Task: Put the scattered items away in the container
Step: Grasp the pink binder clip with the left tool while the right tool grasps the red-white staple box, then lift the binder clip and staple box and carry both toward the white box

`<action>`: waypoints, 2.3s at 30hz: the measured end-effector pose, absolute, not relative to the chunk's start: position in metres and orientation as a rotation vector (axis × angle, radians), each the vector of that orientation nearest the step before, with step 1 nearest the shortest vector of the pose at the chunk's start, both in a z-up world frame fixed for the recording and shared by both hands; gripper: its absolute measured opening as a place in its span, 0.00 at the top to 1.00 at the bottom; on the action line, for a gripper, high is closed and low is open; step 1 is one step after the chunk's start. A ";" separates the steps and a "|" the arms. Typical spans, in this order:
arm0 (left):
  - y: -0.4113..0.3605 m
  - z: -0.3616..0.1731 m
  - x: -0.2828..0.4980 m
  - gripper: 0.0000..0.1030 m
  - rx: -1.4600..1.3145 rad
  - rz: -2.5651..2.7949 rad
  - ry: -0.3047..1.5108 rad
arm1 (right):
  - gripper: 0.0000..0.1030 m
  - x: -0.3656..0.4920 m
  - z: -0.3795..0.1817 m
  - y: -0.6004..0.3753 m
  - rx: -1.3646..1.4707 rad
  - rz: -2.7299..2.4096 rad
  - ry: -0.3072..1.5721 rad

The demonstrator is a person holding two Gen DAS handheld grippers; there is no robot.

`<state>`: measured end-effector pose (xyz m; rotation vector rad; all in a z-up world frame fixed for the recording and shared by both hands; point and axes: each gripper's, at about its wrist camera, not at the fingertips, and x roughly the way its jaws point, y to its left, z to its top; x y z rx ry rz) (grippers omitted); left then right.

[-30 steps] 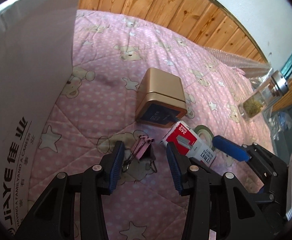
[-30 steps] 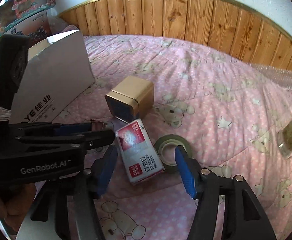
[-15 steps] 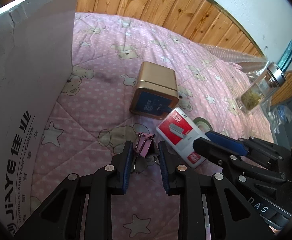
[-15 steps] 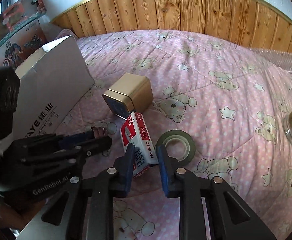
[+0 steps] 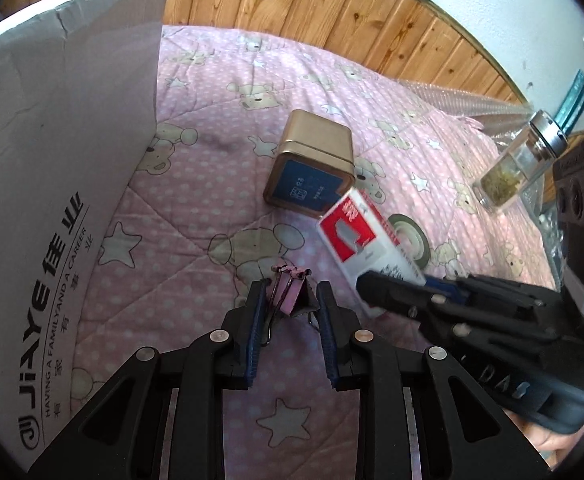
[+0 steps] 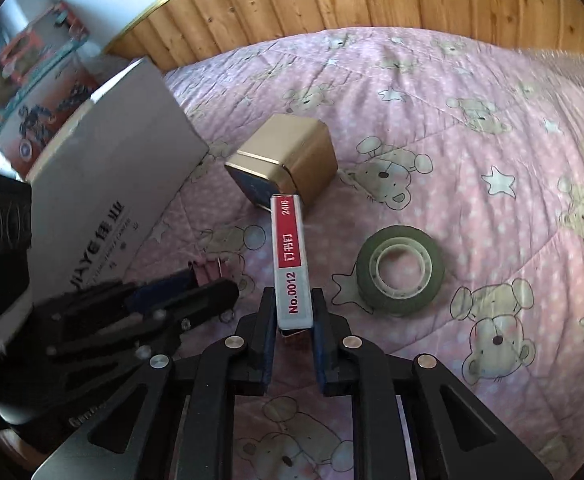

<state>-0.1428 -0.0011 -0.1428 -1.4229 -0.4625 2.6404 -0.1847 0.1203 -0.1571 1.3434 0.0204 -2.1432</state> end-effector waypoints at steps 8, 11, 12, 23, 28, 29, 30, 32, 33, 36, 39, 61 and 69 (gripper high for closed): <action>0.001 -0.129 -0.129 0.75 -1.414 2.630 -0.465 | 0.85 -0.164 -0.140 0.132 1.329 -2.207 -0.035; 0.001 -0.120 -0.120 0.75 -1.402 2.628 -0.477 | 0.85 -0.151 -0.138 0.137 1.334 -2.228 -0.059; 0.001 -0.117 -0.118 0.75 -1.397 2.629 -0.479 | 0.85 -0.147 -0.137 0.137 1.331 -2.233 -0.057; 0.000 -0.088 -0.084 0.75 -1.337 2.644 -0.452 | 0.86 -0.106 -0.126 0.142 1.283 -2.274 -0.073; -0.005 -0.079 -0.070 0.75 -1.319 2.647 -0.453 | 0.86 -0.085 -0.123 0.142 1.259 -2.285 -0.056; -0.006 -0.077 -0.067 0.75 -1.315 2.647 -0.457 | 0.86 -0.081 -0.122 0.142 1.254 -2.288 -0.053; -0.008 -0.075 -0.064 0.75 -1.310 2.649 -0.459 | 0.86 -0.077 -0.121 0.141 1.248 -2.290 -0.052; -0.009 -0.071 -0.058 0.75 -1.301 2.650 -0.462 | 0.86 -0.069 -0.119 0.140 1.236 -2.294 -0.047; -0.010 -0.070 -0.055 0.75 -1.297 2.652 -0.463 | 0.86 -0.065 -0.118 0.140 1.231 -2.294 -0.044; -0.012 -0.063 -0.046 0.75 -1.284 2.657 -0.465 | 0.86 -0.053 -0.116 0.139 1.224 -2.295 -0.035; -0.013 -0.058 -0.038 0.75 -1.275 2.662 -0.463 | 0.86 -0.042 -0.116 0.137 1.220 -2.294 -0.026; -0.024 -0.032 -0.003 0.75 -1.215 2.699 -0.462 | 0.86 0.009 -0.099 0.123 1.149 -2.301 0.044; -0.035 -0.020 0.006 0.75 -1.175 2.697 -0.511 | 0.86 0.022 -0.091 0.119 1.125 -2.297 0.050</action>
